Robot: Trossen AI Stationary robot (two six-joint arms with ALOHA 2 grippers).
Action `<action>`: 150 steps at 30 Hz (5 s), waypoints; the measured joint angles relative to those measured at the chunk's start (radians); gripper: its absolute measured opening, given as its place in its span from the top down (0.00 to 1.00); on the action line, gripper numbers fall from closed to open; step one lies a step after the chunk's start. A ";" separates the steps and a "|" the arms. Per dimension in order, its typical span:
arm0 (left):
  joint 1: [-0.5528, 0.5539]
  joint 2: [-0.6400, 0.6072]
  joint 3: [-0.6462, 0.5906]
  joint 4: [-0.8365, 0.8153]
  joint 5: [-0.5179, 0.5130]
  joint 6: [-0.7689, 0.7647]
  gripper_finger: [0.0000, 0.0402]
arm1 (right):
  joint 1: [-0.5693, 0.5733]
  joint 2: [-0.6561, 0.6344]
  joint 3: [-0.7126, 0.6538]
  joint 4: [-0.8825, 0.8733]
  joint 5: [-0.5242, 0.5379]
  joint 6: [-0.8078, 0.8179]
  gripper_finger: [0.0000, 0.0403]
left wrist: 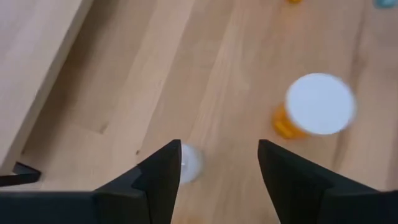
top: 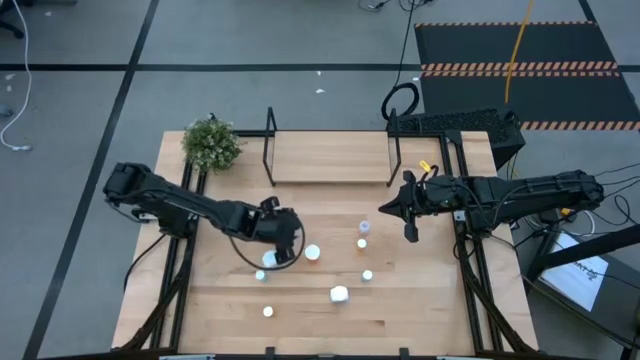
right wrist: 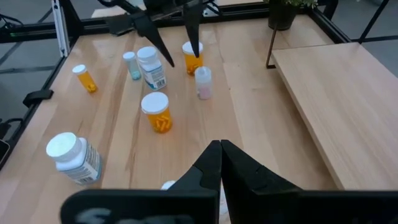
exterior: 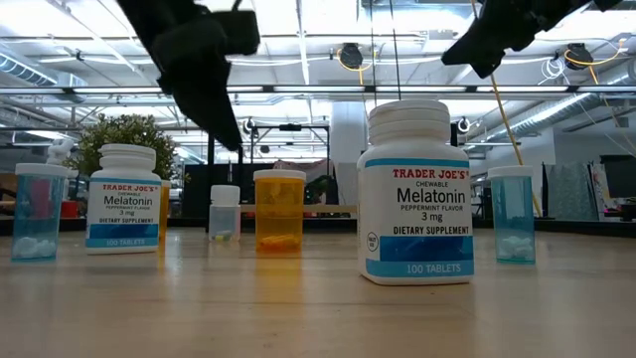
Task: Pick and place medicine bottles onto shelf by color
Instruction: Put the left transparent pill bottle on the shelf
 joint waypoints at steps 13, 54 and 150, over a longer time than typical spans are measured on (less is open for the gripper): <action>0.062 0.023 0.000 -0.005 0.006 -0.013 0.48 | 0.000 0.000 0.000 -0.022 0.000 -0.014 1.00; 0.108 0.103 -0.001 0.031 0.138 -0.030 0.41 | 0.000 0.000 0.000 -0.040 0.000 -0.012 1.00; 0.087 0.298 0.000 0.201 0.152 0.187 0.52 | 0.000 0.000 -0.020 0.005 0.003 -0.065 1.00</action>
